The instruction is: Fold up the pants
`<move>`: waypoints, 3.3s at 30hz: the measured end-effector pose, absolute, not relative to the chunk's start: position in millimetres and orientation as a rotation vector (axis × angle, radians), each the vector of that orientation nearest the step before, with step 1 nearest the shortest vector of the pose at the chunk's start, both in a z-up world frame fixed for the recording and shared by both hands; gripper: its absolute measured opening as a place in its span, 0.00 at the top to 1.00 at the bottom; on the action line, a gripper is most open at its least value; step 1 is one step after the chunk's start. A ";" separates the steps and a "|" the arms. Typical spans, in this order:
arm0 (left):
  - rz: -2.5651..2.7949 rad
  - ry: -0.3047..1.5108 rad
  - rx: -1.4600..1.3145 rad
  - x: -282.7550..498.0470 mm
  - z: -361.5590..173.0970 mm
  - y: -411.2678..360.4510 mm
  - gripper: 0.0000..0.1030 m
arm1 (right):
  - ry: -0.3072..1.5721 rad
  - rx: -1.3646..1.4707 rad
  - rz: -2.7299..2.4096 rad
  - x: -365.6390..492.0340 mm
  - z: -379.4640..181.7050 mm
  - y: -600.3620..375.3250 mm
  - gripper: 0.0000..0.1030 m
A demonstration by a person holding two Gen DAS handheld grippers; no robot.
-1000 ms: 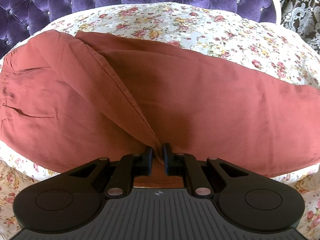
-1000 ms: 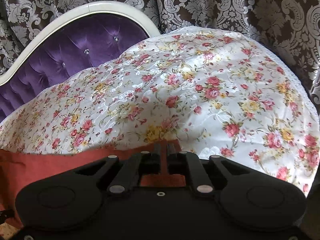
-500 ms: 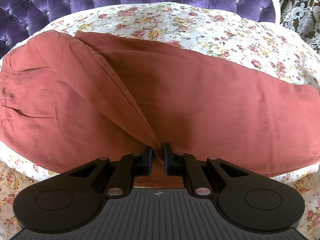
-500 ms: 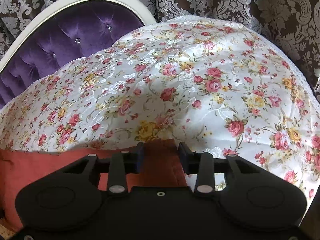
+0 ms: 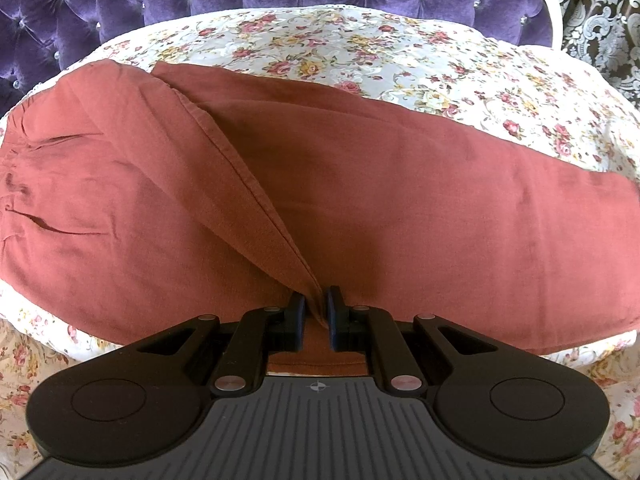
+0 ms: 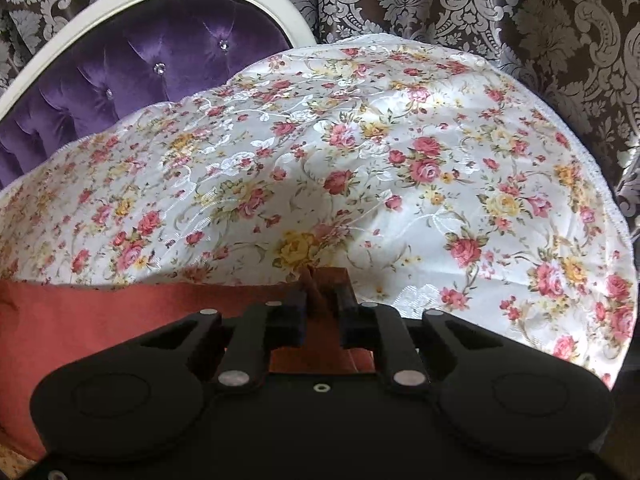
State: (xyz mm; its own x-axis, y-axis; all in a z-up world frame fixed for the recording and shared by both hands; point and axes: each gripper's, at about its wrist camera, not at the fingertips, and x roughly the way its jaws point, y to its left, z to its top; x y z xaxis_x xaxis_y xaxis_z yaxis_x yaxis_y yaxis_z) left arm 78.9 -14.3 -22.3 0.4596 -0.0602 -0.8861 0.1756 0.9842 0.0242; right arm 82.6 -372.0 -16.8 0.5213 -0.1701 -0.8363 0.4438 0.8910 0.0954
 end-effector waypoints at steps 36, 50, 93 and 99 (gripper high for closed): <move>-0.241 1.011 0.137 59.5 20.6 27.9 0.71 | 0.808 0.181 -0.280 93.5 60.8 -314.7 0.48; 0.165 1.010 0.009 199.4 28.6 226.4 0.71 | 0.805 0.087 0.420 234.0 77.2 -60.2 0.47; 0.323 0.942 0.015 207.7 63.4 346.0 0.69 | 0.678 -0.288 0.972 129.1 1.9 233.8 0.77; 0.169 0.994 0.074 198.2 31.3 294.2 0.69 | 0.676 -0.124 0.876 123.4 38.0 140.7 0.72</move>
State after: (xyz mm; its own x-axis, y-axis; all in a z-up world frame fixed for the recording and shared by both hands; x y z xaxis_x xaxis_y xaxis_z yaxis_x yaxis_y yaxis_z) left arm 198.2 294.2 31.3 0.5334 0.1754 -0.8275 -0.1080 0.9844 0.1391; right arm 123.4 140.7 38.0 0.4489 0.6680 -0.5935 -0.7435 0.6477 0.1666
